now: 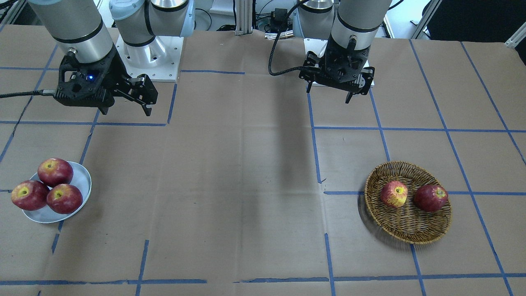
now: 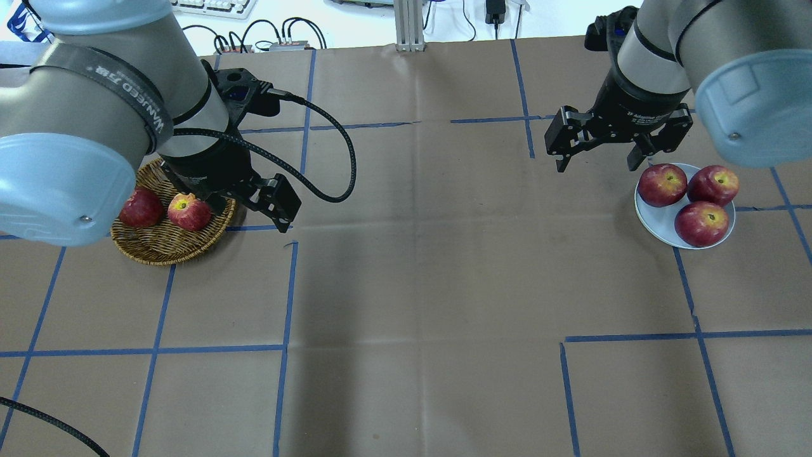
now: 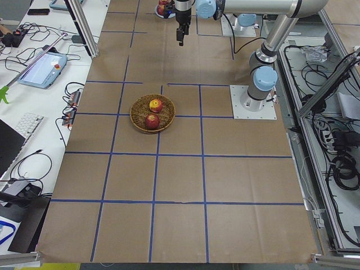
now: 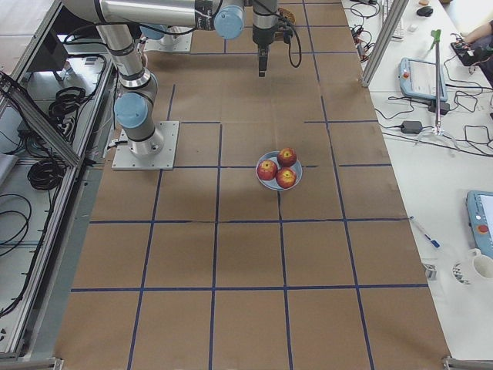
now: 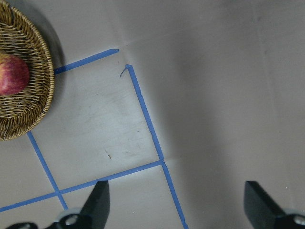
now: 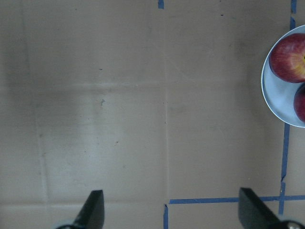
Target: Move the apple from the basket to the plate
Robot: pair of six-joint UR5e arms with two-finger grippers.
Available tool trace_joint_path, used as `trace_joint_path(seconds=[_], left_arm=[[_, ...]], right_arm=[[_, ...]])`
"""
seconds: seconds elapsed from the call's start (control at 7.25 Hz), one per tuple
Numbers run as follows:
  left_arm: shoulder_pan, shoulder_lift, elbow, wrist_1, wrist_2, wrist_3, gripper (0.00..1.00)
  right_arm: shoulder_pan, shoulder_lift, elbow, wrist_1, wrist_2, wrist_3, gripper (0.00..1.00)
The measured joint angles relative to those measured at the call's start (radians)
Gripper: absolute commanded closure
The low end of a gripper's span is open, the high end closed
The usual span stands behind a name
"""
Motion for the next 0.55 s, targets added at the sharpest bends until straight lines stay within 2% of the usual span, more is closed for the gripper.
trace_joint_path(seconds=[0.55], left_arm=[[0.005,-0.008,0.0,0.004,0.004,0.003,0.01]], right_arm=[[0.001,0.0,0.0,0.0,0.0,0.0,0.0]])
